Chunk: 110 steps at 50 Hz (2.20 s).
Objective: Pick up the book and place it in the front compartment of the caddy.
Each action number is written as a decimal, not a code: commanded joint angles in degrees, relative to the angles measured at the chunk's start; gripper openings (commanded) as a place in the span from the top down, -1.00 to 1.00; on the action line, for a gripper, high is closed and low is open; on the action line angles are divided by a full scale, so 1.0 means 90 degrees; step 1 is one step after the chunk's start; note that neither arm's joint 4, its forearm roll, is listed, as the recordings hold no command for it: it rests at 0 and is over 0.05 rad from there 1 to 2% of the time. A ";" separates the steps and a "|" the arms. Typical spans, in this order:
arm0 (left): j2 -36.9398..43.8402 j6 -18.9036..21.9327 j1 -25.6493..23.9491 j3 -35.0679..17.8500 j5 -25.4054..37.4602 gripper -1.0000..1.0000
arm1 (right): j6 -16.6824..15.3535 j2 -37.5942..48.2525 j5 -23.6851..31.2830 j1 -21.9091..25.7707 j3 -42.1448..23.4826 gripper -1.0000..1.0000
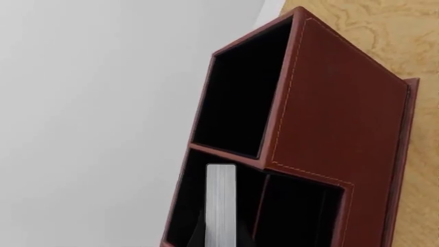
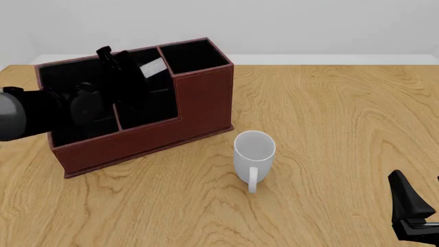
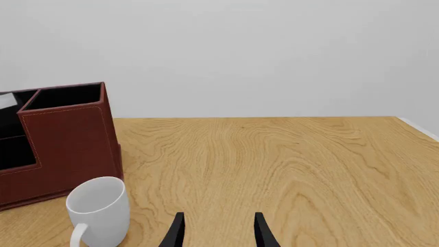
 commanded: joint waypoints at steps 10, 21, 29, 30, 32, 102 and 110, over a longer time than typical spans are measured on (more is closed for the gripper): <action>0.0176 0.0062 0.0001 -0.0129 -0.0116 1.00 | 0.0001 0.0000 0.0000 0.0000 0.0000 -1.00; 0.0406 0.0070 0.0054 -0.0196 -0.0212 1.00 | 0.0000 0.0000 -0.0001 0.0002 0.0000 -1.00; 0.0562 0.0164 0.0109 -0.0202 -0.0344 1.00 | 0.0000 0.0001 0.0000 0.0000 0.0000 -1.00; 0.0563 0.0174 0.0111 -0.0199 -0.0339 1.00 | -0.0001 0.0002 -0.0001 0.0000 0.0000 -1.00; 0.0576 0.0227 0.0122 -0.0189 -0.0397 1.00 | -0.0001 0.0000 0.0000 0.0001 0.0000 -1.00; -0.1384 0.0164 0.0068 0.0692 0.0461 -1.00 | 0.0000 0.0003 -0.0001 0.0002 0.0000 -1.00; -0.2413 0.0102 -0.0127 0.1431 0.0678 -1.00 | 0.0000 0.0002 -0.0001 0.0001 0.0000 -1.00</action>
